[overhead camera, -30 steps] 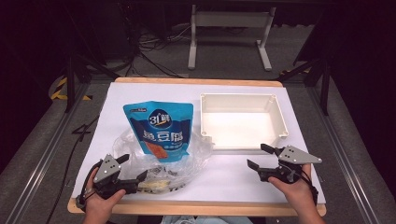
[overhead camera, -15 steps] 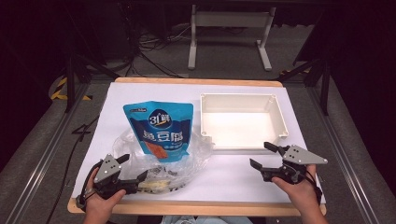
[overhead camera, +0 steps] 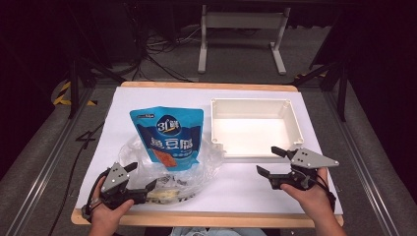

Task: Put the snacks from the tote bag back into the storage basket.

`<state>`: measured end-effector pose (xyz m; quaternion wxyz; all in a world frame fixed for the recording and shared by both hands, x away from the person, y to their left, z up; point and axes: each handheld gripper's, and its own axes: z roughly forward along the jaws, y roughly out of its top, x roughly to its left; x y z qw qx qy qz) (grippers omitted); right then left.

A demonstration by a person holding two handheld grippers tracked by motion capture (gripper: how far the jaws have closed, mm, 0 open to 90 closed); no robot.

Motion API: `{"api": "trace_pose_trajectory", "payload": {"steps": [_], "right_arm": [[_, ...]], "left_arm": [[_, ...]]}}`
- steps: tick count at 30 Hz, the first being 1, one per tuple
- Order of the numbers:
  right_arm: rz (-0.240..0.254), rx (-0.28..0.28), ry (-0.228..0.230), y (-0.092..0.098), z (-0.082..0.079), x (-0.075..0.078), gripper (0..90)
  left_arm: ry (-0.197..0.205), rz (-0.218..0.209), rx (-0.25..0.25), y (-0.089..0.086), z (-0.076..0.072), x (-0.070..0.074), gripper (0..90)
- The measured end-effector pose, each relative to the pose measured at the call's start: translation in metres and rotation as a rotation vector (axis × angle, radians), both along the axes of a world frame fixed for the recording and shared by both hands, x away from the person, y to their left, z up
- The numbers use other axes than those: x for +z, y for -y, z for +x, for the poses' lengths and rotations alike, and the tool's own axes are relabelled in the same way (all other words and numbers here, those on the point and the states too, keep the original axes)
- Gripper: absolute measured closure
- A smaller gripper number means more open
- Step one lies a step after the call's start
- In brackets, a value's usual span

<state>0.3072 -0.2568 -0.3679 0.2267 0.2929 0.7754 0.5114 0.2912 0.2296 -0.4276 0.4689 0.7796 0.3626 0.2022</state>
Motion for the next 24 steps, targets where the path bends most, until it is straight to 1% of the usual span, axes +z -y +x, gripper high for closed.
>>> {"api": "trace_pose_trajectory", "payload": {"steps": [3, 5, 6, 8, 9, 11, 15, 19, 21, 24], "right_arm": [[0.006, 0.014, -0.004, -0.006, 0.002, 0.007, 20.1], [-0.002, 0.019, 0.007, -0.01, 0.004, 0.012, 20.1], [0.004, 0.024, 0.012, -0.011, 0.004, 0.017, 19.9], [0.013, 0.034, 0.008, -0.014, 0.006, 0.024, 19.6], [0.011, 0.042, 0.015, -0.016, 0.007, 0.027, 19.6], [0.008, 0.051, 0.014, -0.021, 0.008, 0.032, 19.6], [0.008, 0.068, 0.011, -0.031, 0.012, 0.04, 19.6], [0.002, 0.097, 0.016, -0.045, 0.017, 0.047, 19.1], [-0.002, 0.103, 0.006, -0.051, 0.021, 0.051, 18.5], [0.006, 0.11, 0.012, -0.057, 0.025, 0.055, 18.5]], "left_arm": [[0.0, 0.0, -0.001, 0.0, 0.0, 0.0, 13.9], [0.0, 0.0, 0.0, 0.0, 0.0, 0.0, 13.9], [-0.002, -0.003, 0.002, 0.0, 0.0, 0.0, 13.9], [-0.003, 0.0, -0.001, 0.0, 0.001, 0.0, 13.9], [-0.002, 0.0, -0.002, 0.0, 0.001, 0.0, 13.9], [-0.002, 0.002, -0.002, 0.0, 0.001, 0.0, 13.9], [-0.002, 0.0, -0.003, 0.0, 0.001, 0.0, 13.9], [0.001, 0.004, -0.006, 0.001, 0.001, 0.0, 13.9], [-0.004, 0.0, -0.004, 0.001, 0.001, 0.0, 13.9], [-0.001, 0.002, -0.008, 0.0, 0.001, 0.0, 13.9]]}}
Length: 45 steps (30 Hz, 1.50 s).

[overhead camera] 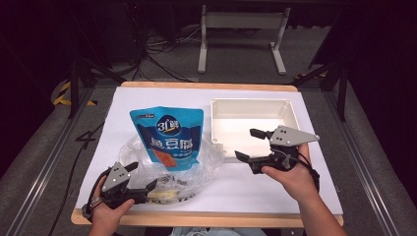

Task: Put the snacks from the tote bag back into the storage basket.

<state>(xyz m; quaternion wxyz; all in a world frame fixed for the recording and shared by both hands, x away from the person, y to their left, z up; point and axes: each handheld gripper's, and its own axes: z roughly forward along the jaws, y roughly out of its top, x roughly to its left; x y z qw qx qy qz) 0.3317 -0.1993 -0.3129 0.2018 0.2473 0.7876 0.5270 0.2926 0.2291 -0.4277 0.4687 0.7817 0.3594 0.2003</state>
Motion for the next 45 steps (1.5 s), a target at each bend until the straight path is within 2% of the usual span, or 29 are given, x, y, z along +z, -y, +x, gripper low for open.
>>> {"api": "trace_pose_trajectory", "payload": {"steps": [5, 16, 18, 19, 22, 29, 36, 39, 40, 45], "right_arm": [[-0.007, 0.045, -0.001, -0.011, 0.005, 0.004, 16.7], [0.014, 0.088, -0.019, -0.03, 0.017, 0.004, 14.0], [0.017, 0.106, -0.017, -0.038, 0.021, 0.003, 11.7], [0.003, 0.14, 0.0, -0.047, 0.024, 0.001, 9.2], [-0.011, 0.165, -0.002, -0.057, 0.027, -0.001, 9.2], [0.019, 0.161, 0.0, -0.08, 0.039, -0.003, 9.2], [0.02, 0.168, -0.006, -0.094, 0.047, -0.006, 9.2], [0.018, 0.168, -0.013, -0.099, 0.05, -0.007, 9.1], [0.017, 0.164, -0.029, -0.102, 0.053, -0.009, 8.9], [0.046, 0.172, -0.045, -0.111, 0.06, -0.01, 8.9]], "left_arm": [[-0.001, -0.003, 0.001, 0.0, 0.0, 0.0, 13.9], [-0.002, 0.0, 0.002, 0.0, -0.001, 0.0, 13.9], [-0.002, 0.001, 0.004, -0.001, -0.002, -0.001, 13.9], [0.0, 0.003, 0.004, -0.002, -0.003, 0.0, 13.9], [-0.002, -0.003, 0.009, -0.003, -0.005, 0.0, 13.9], [-0.003, -0.002, 0.011, -0.003, -0.005, 0.0, 13.8], [-0.008, -0.004, 0.013, -0.003, -0.005, -0.001, 13.9], [-0.003, -0.002, 0.008, -0.003, -0.005, 0.0, 13.9], [-0.002, -0.003, 0.008, -0.003, -0.005, 0.0, 13.9], [-0.003, -0.001, 0.005, -0.003, -0.004, 0.0, 13.9]]}}
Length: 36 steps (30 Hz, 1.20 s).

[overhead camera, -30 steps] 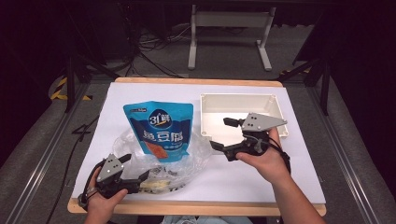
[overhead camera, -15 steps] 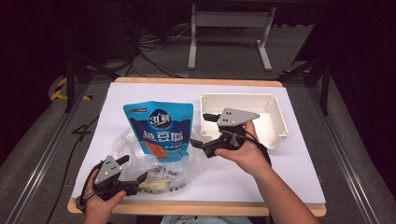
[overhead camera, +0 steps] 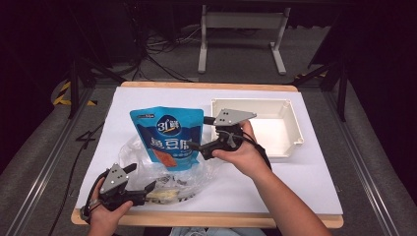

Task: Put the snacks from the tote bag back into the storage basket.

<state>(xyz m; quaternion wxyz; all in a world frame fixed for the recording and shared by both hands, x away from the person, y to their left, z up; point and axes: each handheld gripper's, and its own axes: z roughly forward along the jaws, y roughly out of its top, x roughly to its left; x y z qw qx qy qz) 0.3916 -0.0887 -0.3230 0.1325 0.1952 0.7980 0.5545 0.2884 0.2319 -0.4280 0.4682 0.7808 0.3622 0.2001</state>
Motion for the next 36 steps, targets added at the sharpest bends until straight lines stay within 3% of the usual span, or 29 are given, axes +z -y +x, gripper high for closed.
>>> {"api": "trace_pose_trajectory", "payload": {"steps": [3, 7, 9, 13, 18, 25, 27, 30, 33, 36], "right_arm": [[-0.001, 0.018, 0.003, -0.005, 0.002, 0.0, 7.0], [0.046, 0.028, 0.007, -0.012, 0.006, -0.001, 6.8], [0.011, 0.023, 0.028, -0.018, 0.007, -0.003, 9.3], [0.005, 0.025, 0.05, -0.025, 0.009, -0.005, 15.8], [-0.01, 0.031, 0.039, -0.034, 0.015, -0.011, 17.8], [-0.051, 0.047, 0.048, -0.039, 0.017, -0.015, 30.1], [-0.052, 0.079, 0.048, -0.04, 0.018, -0.015, 45.2], [-0.054, 0.119, -0.004, -0.041, 0.018, -0.018, 55.5], [-0.044, 0.119, 0.038, -0.043, 0.017, -0.02, 61.4], [-0.038, 0.119, -0.007, -0.042, 0.018, -0.02, 64.6]], "left_arm": [[0.001, 0.002, -0.002, 0.0, 0.0, 0.0, 13.9], [-0.001, 0.005, -0.014, 0.001, 0.0, 0.0, 13.9], [-0.001, 0.007, -0.018, 0.002, 0.001, 0.0, 13.9], [0.0, 0.008, -0.02, 0.002, 0.001, 0.0, 13.9], [0.0, 0.006, -0.022, 0.001, 0.001, 0.0, 13.8], [0.001, 0.007, -0.024, 0.001, 0.001, 0.0, 13.9], [0.003, 0.007, -0.024, 0.002, 0.001, 0.0, 13.9], [-0.004, 0.005, -0.025, 0.002, 0.001, 0.0, 13.9], [-0.002, 0.001, -0.024, 0.002, 0.001, -0.001, 13.8], [0.0, 0.007, -0.029, 0.002, 0.002, 0.0, 13.9]]}}
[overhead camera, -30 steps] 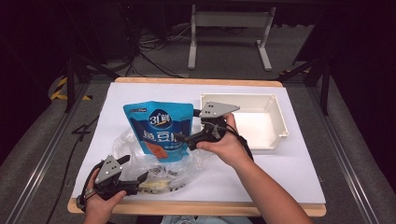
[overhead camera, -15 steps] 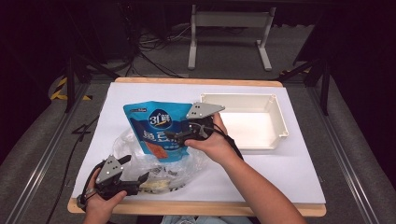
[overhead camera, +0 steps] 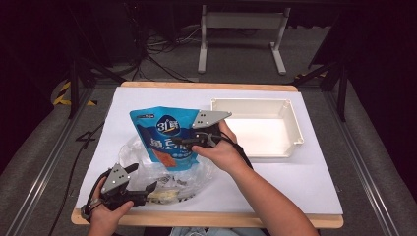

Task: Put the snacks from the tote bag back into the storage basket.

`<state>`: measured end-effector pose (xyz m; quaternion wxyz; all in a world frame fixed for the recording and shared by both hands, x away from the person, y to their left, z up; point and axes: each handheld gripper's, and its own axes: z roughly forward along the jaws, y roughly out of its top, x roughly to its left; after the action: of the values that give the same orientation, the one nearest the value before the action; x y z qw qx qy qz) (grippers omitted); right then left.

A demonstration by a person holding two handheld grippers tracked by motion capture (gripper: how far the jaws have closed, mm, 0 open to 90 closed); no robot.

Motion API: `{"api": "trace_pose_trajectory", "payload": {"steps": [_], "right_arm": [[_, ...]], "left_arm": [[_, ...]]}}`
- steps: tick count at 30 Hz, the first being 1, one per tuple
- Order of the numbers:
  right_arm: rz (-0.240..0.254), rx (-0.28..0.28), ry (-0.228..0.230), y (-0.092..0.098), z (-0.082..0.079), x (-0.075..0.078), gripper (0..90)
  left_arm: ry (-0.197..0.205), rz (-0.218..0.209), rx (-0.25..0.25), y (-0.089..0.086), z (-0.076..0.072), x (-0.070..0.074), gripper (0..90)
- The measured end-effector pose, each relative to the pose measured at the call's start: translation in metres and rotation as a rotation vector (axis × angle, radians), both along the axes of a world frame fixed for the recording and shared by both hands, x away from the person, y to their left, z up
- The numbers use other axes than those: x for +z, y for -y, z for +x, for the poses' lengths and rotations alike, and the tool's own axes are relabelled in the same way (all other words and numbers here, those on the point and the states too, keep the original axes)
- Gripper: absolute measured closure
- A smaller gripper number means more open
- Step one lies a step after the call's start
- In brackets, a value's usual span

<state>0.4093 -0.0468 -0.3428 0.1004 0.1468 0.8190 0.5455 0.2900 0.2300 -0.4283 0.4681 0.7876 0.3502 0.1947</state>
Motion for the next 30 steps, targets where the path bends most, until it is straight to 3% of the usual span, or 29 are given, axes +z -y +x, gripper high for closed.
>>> {"api": "trace_pose_trajectory", "payload": {"steps": [5, 12, 24, 30], "right_arm": [[-0.002, -0.009, -0.006, 0.0, 0.0, 0.0, 72.7], [-0.021, 0.008, 0.031, -0.002, -0.002, -0.001, 82.2], [-0.042, 0.004, 0.075, -0.008, -0.007, 0.002, 87.2], [-0.033, 0.001, 0.089, -0.009, -0.008, 0.014, 88.7]], "left_arm": [[-0.002, -0.003, 0.005, 0.0, -0.001, 0.0, 13.9], [0.004, -0.001, 0.004, -0.001, 0.0, 0.0, 13.8], [0.005, -0.005, 0.01, -0.001, 0.0, 0.0, 13.8], [0.0, -0.009, 0.007, -0.002, 0.001, 0.0, 13.8]]}}
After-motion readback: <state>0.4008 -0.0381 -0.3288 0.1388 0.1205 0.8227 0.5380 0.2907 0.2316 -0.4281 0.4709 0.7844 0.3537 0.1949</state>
